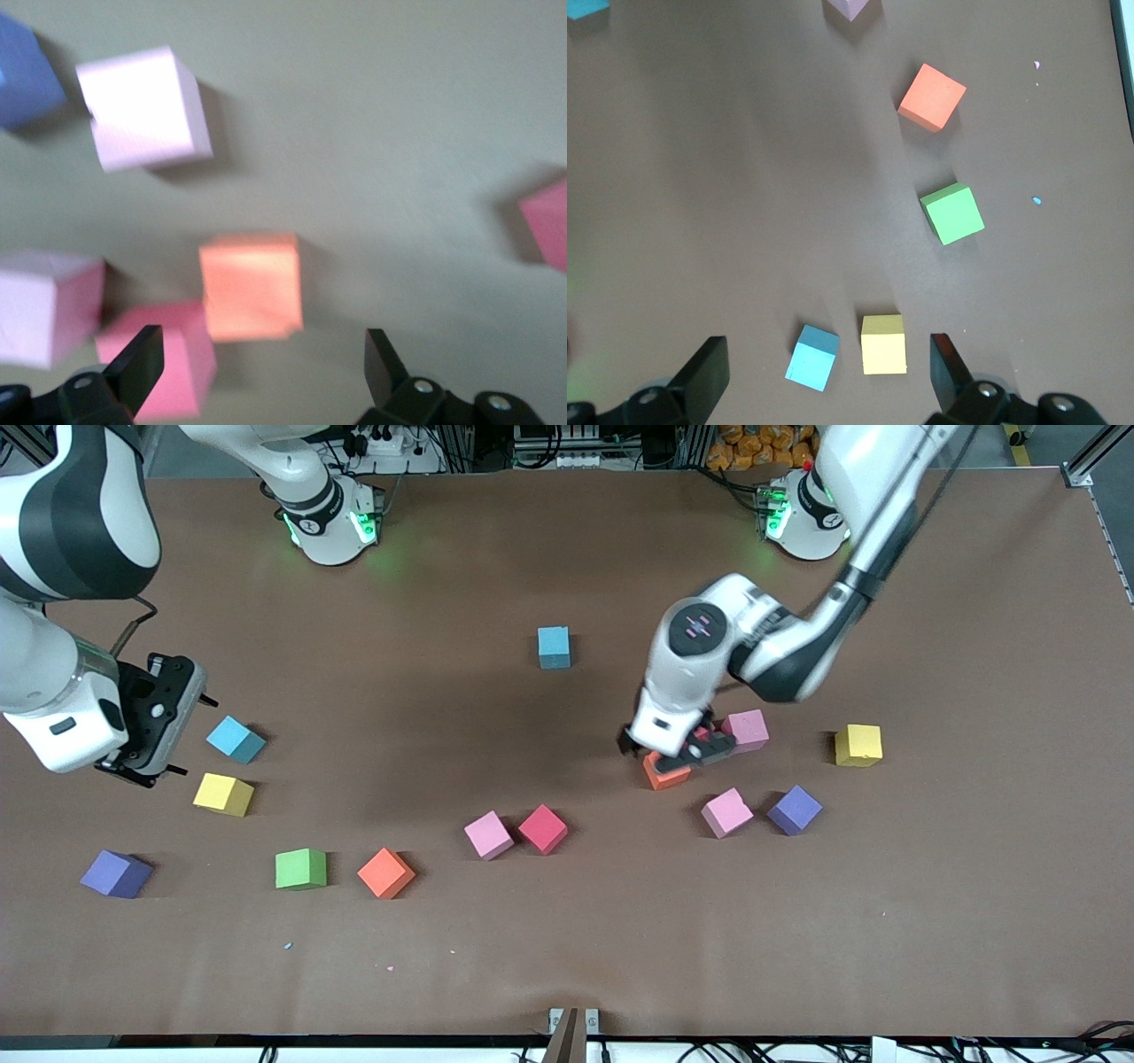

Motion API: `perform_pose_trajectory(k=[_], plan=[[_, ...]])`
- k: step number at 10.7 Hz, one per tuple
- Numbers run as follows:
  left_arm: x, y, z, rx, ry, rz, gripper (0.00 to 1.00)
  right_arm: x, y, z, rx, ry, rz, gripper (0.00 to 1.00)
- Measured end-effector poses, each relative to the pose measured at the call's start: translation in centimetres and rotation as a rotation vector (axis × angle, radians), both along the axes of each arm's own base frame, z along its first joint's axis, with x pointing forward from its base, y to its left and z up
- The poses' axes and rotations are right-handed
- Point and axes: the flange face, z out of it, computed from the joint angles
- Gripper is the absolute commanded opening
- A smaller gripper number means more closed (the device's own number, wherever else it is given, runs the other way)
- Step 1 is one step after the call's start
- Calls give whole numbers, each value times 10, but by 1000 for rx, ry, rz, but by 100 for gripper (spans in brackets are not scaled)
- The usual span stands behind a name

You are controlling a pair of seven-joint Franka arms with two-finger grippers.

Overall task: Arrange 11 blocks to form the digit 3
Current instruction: 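Grasp the orange block with the left gripper while the right gripper reaches the green block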

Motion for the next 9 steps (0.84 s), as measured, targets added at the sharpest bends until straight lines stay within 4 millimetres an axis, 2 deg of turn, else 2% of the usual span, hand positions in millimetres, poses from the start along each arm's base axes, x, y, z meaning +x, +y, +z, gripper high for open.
perform_pose_trajectory(k=[1,2,4,7,9], plan=[[13,15,-10,-4,15,-8,100,0,4,-1,-18,2,102,100],[17,19,-24,-5,36,-23,100,0,15,-4,-38,5,180,100],[11,8,-49,-9,76,-43,100,0,34,-11,-50,15,251,100],[11,2,-62,-16,96,-48,100,2,37,-21,-41,35,377,100],[6,1,-83,-13,131,-50,100,6,37,-38,-38,62,389,100]])
